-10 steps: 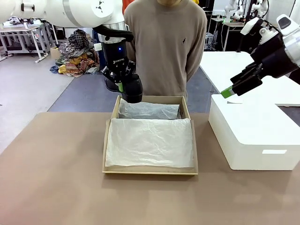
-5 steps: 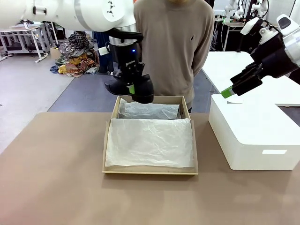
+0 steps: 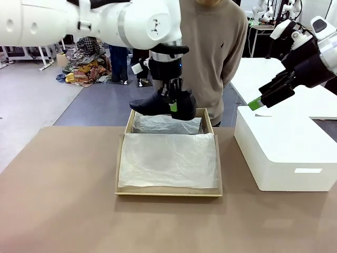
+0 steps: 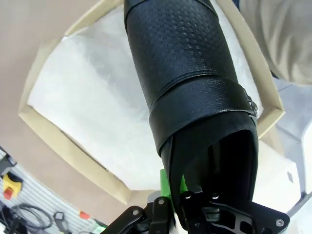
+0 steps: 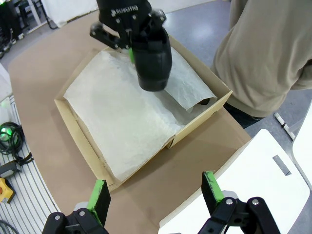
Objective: Pack the shoes into the box.
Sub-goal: Place the other shoe of the Shoes into the Shoes Box.
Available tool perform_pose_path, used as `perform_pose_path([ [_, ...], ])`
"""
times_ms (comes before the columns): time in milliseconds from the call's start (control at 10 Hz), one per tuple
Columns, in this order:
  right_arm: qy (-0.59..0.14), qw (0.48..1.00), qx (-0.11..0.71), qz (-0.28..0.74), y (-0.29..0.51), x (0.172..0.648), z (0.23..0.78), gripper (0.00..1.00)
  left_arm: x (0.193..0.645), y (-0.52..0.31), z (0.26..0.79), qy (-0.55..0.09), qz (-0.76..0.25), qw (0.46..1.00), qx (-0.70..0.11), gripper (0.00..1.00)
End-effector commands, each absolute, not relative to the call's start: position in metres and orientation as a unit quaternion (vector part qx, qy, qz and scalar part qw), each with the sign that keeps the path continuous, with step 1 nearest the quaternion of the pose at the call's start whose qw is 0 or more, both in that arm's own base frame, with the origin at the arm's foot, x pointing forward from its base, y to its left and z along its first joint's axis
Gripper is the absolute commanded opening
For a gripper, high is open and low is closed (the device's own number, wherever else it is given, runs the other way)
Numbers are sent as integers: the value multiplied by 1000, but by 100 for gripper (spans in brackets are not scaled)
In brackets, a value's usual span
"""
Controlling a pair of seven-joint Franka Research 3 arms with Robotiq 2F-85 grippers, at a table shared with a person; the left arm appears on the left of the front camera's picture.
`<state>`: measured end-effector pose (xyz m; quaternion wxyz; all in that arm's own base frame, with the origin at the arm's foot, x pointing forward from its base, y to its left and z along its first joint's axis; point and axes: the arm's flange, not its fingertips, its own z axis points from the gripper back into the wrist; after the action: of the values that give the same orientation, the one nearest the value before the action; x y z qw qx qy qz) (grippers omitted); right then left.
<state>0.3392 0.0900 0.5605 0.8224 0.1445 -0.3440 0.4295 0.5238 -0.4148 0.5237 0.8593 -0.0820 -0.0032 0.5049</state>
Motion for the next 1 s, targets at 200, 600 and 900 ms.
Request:
perform_pose_path([
  [200, -347, 821, 146, 429, 90, 339, 560, 100, 524, -415, 524, -3, 505, 859, -82, 0],
  [600, -347, 821, 146, 429, 90, 339, 560, 100, 526, -422, 515, -6, 529, 846, -68, 0],
  [900, -347, 821, 146, 429, 90, 339, 560, 100, 531, -442, 510, -8, 564, 823, -64, 0],
])
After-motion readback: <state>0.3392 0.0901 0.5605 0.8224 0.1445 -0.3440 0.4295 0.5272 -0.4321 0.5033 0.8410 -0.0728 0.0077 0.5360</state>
